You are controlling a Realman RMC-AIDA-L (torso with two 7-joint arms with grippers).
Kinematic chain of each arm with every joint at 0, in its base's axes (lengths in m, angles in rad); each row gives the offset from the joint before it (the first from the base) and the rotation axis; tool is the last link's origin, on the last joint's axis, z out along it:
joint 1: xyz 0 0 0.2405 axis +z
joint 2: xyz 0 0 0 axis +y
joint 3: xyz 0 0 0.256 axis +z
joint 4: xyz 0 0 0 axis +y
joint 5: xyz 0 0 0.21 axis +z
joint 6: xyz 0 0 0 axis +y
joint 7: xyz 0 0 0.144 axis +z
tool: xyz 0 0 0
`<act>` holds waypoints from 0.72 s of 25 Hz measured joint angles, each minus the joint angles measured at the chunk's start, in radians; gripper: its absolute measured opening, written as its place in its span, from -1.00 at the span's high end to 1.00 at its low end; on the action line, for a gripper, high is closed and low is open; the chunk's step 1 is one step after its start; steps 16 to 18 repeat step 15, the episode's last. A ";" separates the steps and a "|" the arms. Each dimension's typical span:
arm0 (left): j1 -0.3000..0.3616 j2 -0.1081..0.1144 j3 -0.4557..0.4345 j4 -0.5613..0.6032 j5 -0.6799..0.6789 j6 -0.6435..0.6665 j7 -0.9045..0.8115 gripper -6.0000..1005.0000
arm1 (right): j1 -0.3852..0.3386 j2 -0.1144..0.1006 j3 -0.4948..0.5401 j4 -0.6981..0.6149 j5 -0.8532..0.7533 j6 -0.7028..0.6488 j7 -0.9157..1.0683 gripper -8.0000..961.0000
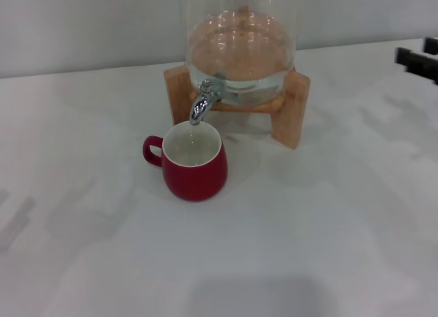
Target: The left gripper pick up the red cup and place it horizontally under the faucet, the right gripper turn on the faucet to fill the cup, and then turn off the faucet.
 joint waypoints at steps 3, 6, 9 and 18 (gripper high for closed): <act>0.015 -0.002 0.000 0.019 0.004 -0.009 0.014 -0.35 | 0.014 0.000 0.094 0.106 0.102 0.062 -0.082 -0.37; 0.032 -0.012 0.000 0.061 0.026 -0.035 0.009 -0.35 | 0.019 0.000 0.164 0.172 0.173 0.131 -0.134 -0.37; 0.050 -0.025 0.000 0.106 0.034 -0.043 -0.018 -0.48 | 0.015 0.000 0.180 0.177 0.181 0.152 -0.143 -0.37; 0.038 -0.024 -0.031 0.096 0.038 -0.031 -0.087 -0.74 | 0.022 0.000 0.179 0.183 0.181 0.162 -0.163 -0.37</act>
